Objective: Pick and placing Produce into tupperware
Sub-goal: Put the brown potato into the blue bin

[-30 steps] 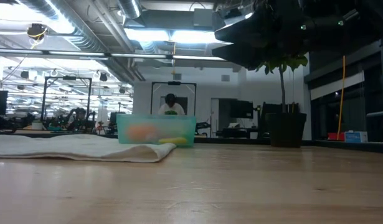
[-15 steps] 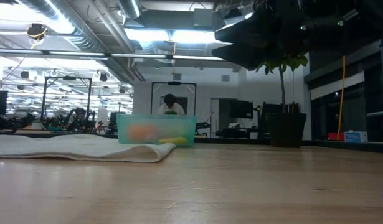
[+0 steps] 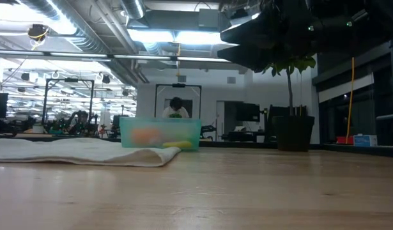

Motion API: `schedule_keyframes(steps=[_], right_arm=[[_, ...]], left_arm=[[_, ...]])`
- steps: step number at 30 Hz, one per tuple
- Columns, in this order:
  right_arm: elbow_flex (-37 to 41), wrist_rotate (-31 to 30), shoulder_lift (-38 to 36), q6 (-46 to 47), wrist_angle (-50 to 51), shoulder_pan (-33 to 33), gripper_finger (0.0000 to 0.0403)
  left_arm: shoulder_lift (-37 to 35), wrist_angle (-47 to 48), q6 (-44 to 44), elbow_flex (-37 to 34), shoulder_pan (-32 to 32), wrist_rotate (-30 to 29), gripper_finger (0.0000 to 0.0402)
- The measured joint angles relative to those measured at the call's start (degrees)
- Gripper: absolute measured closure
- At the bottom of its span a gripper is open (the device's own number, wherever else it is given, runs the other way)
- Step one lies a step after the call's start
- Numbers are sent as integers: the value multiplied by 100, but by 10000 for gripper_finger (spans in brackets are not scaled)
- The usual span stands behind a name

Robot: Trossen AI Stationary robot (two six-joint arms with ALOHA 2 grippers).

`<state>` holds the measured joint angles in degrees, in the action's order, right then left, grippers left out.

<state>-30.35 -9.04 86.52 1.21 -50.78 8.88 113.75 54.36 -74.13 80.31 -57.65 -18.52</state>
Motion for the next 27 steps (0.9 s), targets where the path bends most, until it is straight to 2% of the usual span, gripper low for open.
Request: schedule_keyframes(steps=[13, 17, 27], right_arm=[[0, 0, 0, 0, 9, 0, 87], [1, 0, 0, 2, 11, 0, 87], [0, 0, 0, 2, 11, 0, 87]], left_arm=[[0, -10, -52, 0, 205, 12, 127], [0, -8, -82, 0, 225, 304, 127], [0, -2, -85, 0, 225, 326, 127]])
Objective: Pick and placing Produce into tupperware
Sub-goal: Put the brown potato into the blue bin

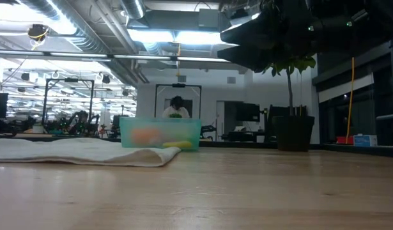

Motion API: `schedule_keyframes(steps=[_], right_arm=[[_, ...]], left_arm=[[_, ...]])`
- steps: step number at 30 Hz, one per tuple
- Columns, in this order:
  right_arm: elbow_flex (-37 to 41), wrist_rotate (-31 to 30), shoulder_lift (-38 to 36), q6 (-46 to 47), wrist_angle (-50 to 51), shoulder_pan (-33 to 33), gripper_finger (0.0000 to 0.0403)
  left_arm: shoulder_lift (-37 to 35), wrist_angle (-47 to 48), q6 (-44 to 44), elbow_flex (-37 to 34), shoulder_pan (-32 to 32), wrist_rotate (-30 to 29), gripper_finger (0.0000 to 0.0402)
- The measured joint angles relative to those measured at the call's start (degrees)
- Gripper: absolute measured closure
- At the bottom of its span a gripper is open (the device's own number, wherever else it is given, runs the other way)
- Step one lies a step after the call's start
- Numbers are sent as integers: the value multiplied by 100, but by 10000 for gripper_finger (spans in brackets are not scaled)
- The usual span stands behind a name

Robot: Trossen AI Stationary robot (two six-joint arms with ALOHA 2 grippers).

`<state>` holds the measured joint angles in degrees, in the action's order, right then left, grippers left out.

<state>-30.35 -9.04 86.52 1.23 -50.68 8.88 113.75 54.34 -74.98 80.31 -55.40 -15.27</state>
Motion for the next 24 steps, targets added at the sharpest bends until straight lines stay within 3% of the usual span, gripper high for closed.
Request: schedule_keyframes(steps=[11, 24], right_arm=[[0, 0, 0, 0, 0, 0, 87], [0, 0, 0, 0, 4, 0, 87]], left_arm=[[-7, -277, 85, -507, 0, 319, 127], [-9, -340, 1335, -516, 0, 147, 127]])
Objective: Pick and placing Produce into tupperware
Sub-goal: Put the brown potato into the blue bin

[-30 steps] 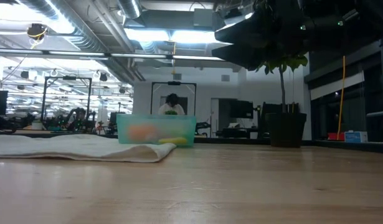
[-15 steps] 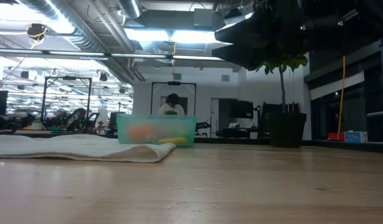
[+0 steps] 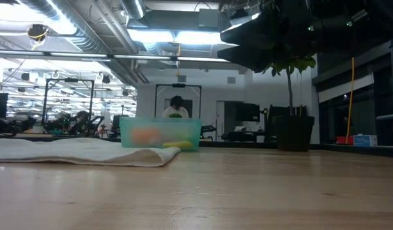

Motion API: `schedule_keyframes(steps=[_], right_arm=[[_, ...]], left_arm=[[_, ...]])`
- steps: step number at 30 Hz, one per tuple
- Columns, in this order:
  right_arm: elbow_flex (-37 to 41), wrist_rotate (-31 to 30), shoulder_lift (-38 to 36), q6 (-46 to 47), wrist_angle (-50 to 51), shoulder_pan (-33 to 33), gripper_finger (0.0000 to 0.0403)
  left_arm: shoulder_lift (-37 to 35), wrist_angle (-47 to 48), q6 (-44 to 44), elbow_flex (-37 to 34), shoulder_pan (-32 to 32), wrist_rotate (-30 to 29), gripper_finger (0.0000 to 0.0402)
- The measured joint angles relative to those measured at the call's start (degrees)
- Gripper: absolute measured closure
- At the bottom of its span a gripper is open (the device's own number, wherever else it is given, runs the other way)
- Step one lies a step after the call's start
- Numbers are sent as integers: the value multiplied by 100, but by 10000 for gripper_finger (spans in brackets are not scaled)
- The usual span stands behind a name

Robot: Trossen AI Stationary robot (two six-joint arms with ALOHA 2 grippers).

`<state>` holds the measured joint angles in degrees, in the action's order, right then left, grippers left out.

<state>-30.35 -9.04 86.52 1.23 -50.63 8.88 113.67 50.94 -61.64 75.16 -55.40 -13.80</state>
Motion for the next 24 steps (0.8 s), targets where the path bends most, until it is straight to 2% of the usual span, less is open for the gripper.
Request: schedule_keyframes(steps=[12, 24], right_arm=[[0, 0, 0, 34, 0, 2, 87], [0, 2, 0, 166, 226, 4, 87]], left_arm=[[0, 183, 89, 0, 143, 20, 127], [4, -28, -578, -11, 349, -17, 127]])
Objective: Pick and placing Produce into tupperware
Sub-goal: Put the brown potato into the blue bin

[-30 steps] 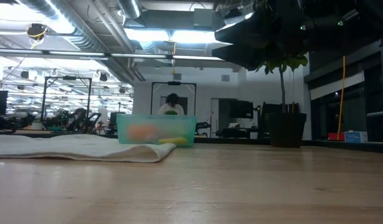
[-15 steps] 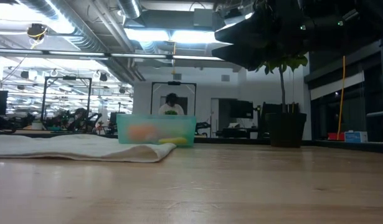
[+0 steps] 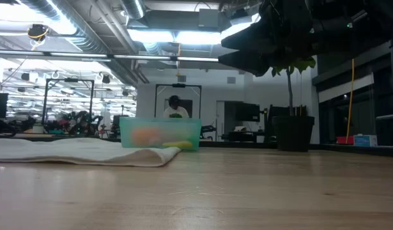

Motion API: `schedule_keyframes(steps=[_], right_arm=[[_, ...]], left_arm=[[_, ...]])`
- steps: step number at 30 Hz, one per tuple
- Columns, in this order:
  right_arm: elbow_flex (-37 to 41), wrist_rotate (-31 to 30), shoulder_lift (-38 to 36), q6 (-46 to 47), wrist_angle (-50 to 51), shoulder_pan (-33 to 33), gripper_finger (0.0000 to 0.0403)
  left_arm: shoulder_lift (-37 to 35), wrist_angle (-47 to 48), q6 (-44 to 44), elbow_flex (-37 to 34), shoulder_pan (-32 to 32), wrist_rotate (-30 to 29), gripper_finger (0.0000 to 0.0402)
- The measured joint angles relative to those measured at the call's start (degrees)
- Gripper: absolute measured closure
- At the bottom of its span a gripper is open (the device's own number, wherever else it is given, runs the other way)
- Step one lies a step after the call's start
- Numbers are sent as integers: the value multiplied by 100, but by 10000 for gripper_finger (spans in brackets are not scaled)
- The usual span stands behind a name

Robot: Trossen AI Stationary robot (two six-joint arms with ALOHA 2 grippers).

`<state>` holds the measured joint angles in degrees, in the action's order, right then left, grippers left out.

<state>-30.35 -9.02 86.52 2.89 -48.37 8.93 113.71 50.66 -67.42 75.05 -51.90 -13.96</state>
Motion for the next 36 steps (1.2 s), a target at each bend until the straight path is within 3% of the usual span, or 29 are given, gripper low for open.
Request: schedule_keyframes(steps=[26, 36], right_arm=[[0, 0, 0, -19, 25, 184, 87], [0, 0, 0, -32, 30, 184, 87]], left_arm=[[9, -73, 352, 0, 230, -180, 124], [2, 10, 524, 0, 234, -235, 62]])
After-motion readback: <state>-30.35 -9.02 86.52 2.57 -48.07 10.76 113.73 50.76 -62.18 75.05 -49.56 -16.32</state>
